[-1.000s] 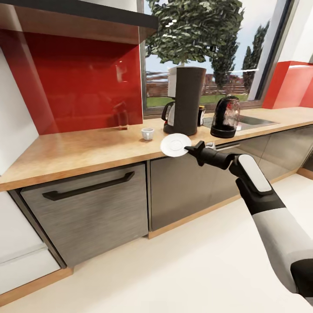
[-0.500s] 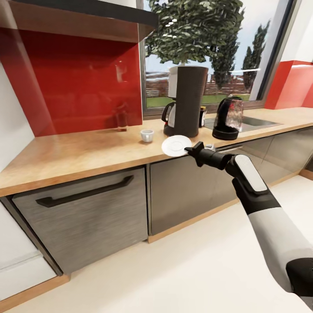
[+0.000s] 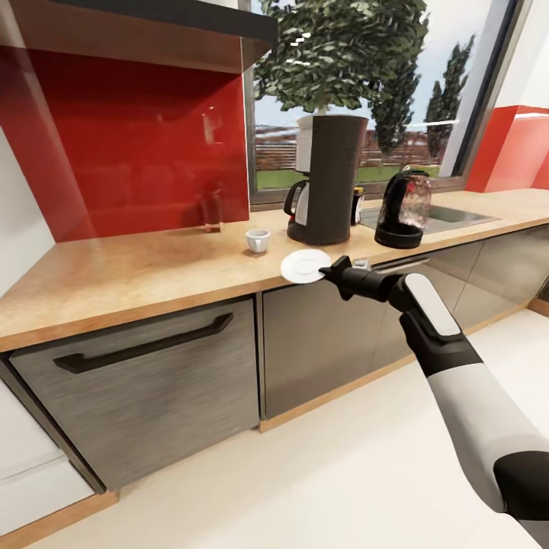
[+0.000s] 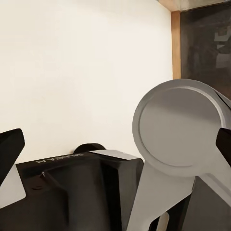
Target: Set up a coffee station on the kitchen countertop: keep the coffee maker on the countertop, move the bottle of coffee from the kitchen shelf to the counter next to the coffee maker, place a paper coffee filter on top of the coffee maker, put the saucer next to the coffee maker with the coffee cup on the saucer, and place the electric kettle next to the coffee maker.
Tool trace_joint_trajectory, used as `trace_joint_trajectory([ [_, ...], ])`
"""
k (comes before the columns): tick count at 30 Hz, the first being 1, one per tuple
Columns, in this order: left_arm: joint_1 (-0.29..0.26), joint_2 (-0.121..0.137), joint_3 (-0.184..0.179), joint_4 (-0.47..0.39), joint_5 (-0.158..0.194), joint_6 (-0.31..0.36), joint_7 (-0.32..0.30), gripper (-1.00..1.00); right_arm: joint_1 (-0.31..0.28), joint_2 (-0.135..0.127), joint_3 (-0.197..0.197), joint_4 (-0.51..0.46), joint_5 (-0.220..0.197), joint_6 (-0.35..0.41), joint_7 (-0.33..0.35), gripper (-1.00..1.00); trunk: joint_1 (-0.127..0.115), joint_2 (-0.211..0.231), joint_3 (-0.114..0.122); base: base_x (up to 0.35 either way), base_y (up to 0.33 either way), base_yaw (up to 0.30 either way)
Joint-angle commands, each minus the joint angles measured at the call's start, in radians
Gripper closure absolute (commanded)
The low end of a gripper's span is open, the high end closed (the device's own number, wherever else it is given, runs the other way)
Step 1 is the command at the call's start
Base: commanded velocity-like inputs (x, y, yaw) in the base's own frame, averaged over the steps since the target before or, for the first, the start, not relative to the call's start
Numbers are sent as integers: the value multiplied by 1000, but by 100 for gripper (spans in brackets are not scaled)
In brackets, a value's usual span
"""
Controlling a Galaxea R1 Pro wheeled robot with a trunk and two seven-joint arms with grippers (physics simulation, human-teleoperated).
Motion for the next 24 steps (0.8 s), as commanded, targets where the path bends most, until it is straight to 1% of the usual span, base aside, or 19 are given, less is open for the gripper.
trace_joint_trajectory([
  [1,0,1,-8,-1,8,1,-2,-100,-1,-1,1,-1,-12,-3,-10,100,0,0,-1,2,0,0],
  [5,0,1,-8,-1,8,1,-2,-100,-1,1,1,27,-11,-3,-13,100,0,0,-1,52,0,0],
  [9,0,1,-8,-1,8,1,-2,-100,-1,1,1,50,-12,-3,-13,100,0,0,-1,202,0,0],
  [13,0,1,-8,-1,8,2,-2,-100,-1,1,1,55,-12,-3,-14,100,0,0,-1,108,0,0],
  [21,0,1,-8,-1,8,1,-2,-100,-1,1,1,58,-12,-3,-14,100,0,0,-1,24,0,0],
  [24,0,1,-8,-1,8,2,-2,-100,-1,1,1,59,-12,-3,-14,100,0,0,-1,117,0,0],
])
